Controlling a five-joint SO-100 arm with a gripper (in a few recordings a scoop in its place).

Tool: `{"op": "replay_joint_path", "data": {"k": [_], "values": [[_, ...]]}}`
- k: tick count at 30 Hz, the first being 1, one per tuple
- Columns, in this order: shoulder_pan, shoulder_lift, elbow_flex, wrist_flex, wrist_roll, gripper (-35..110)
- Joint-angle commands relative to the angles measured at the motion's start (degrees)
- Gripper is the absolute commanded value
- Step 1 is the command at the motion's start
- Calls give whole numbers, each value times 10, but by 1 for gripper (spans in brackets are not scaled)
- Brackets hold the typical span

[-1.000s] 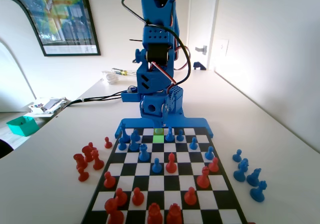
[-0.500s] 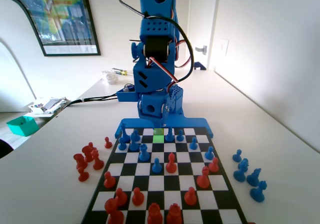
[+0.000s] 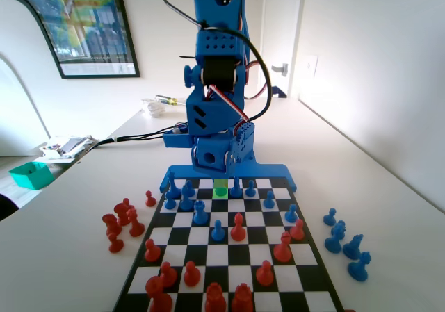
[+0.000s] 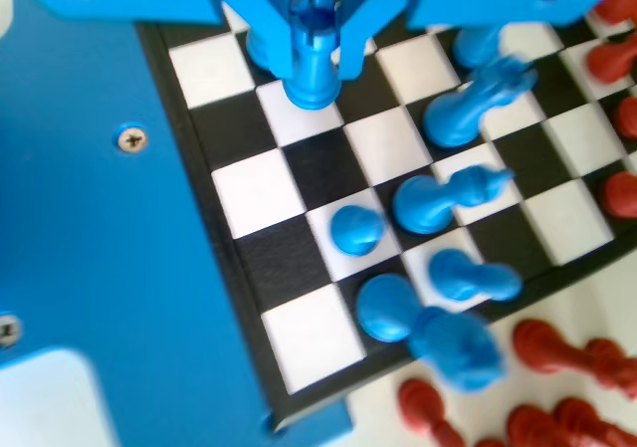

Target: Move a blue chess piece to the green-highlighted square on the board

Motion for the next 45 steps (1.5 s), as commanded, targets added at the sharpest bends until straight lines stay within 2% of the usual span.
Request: {"op": "replay_joint_path", "data": {"k": [1,13,20,24,33,41,45], "values": [[7,11,4,-15,-8,6],[6,11,13,-25,-16,11],[11,13,-8,11,-29,17],[11,26,-43,71,-27,17],[2,99,-209,329,18,11],[-39,196,-359,522,196,1],[-72,260,-416,582,360,1]]}}
